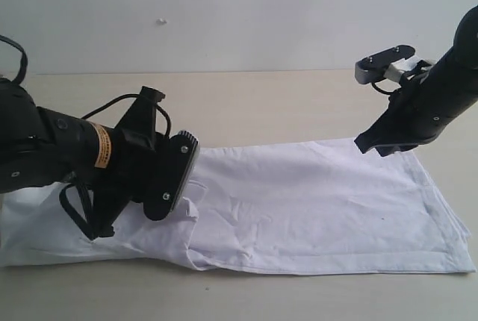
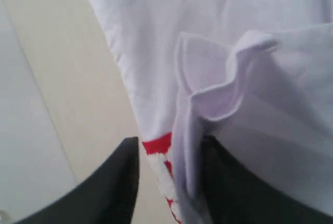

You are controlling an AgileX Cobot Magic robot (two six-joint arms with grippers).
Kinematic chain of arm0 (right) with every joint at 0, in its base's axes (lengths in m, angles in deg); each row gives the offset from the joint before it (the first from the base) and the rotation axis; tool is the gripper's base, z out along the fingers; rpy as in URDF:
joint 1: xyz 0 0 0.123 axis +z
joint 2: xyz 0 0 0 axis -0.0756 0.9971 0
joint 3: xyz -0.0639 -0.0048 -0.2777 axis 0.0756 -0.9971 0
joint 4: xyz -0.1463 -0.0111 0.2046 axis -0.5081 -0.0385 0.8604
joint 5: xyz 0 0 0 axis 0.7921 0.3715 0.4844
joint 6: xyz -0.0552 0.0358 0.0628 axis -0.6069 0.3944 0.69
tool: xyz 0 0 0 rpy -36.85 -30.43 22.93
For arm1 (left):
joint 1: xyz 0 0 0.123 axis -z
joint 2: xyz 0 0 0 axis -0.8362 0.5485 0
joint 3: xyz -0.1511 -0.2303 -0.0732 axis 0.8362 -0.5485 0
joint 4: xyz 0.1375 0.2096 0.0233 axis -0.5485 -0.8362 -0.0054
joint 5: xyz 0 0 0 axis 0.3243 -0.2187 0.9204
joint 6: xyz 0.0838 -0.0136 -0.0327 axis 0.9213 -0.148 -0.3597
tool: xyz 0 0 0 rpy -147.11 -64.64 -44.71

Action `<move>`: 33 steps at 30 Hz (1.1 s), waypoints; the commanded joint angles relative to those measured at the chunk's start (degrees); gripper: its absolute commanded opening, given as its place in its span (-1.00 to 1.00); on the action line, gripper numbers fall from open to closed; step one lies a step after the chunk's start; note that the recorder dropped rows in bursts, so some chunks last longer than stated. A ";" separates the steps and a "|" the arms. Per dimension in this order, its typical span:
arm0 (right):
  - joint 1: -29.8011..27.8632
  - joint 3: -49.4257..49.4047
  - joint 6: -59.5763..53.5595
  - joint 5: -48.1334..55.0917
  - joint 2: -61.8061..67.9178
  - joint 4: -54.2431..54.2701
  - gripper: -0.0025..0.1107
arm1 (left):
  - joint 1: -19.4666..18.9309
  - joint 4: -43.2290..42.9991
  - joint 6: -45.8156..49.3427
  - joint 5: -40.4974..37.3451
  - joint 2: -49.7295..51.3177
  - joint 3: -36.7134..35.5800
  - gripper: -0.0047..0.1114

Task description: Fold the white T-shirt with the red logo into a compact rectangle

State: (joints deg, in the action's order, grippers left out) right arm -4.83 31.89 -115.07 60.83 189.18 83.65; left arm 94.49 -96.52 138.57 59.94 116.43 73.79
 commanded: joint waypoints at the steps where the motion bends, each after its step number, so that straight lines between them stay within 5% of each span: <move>1: 0.15 0.55 -0.54 -0.62 -0.12 -0.43 -0.96 | -1.79 0.45 -1.50 10.01 1.90 0.21 0.03; 12: 0.15 0.55 -0.54 -0.47 -0.12 -0.43 -0.96 | -9.88 0.45 -4.59 15.68 3.96 0.21 0.03; 15: 0.15 0.55 -0.54 -0.47 -0.12 -0.43 -0.96 | -9.19 0.45 -13.98 13.75 3.96 0.21 -0.03; 19: 0.15 0.55 -0.54 -0.47 -0.12 -0.43 -0.96 | -6.70 0.45 -17.97 3.96 4.11 0.21 -0.91; 33: 0.15 0.55 -0.54 -0.69 -0.12 -0.43 -0.96 | -1.98 3.02 -17.97 0.42 7.71 0.11 -0.92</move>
State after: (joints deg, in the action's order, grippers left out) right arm -4.83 32.01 -115.29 60.70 189.18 83.65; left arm 91.69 -95.36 121.32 60.53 123.34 73.79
